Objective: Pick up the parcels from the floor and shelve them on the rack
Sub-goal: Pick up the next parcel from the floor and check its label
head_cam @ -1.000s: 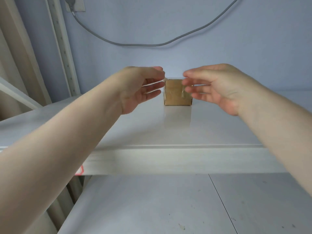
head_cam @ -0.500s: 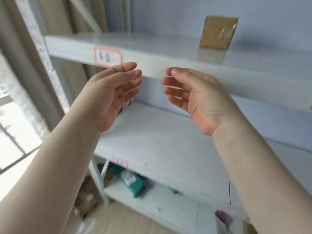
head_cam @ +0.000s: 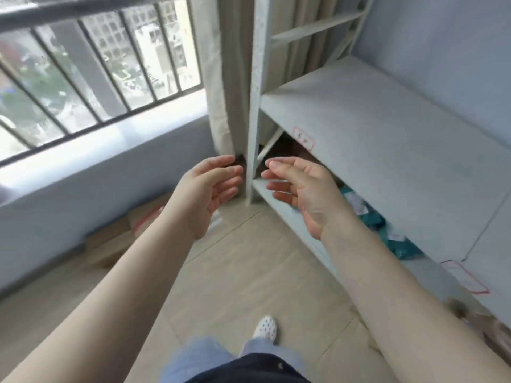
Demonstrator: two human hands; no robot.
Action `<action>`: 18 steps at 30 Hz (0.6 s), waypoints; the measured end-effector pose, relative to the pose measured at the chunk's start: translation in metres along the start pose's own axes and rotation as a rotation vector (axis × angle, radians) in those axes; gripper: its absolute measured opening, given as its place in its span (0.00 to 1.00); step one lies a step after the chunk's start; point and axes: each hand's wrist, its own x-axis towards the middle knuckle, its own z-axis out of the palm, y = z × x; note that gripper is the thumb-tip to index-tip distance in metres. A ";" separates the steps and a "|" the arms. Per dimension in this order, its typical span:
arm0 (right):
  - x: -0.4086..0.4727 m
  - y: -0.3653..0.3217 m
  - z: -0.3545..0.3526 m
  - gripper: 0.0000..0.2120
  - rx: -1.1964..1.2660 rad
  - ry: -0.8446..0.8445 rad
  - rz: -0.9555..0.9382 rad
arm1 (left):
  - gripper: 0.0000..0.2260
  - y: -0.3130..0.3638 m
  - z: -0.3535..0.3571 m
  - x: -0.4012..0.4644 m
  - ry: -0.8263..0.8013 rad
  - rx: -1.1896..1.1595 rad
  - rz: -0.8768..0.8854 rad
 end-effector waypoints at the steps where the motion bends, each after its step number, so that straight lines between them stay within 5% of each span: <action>1: -0.005 0.015 0.014 0.03 -0.012 -0.019 0.027 | 0.11 -0.009 -0.020 -0.008 0.014 -0.013 -0.016; 6: -0.045 0.093 0.093 0.03 -0.063 -0.103 0.174 | 0.10 -0.053 -0.128 -0.064 0.083 -0.058 -0.107; 18: -0.156 0.223 0.301 0.04 -0.257 -0.427 0.443 | 0.08 -0.134 -0.384 -0.237 0.529 -0.116 -0.270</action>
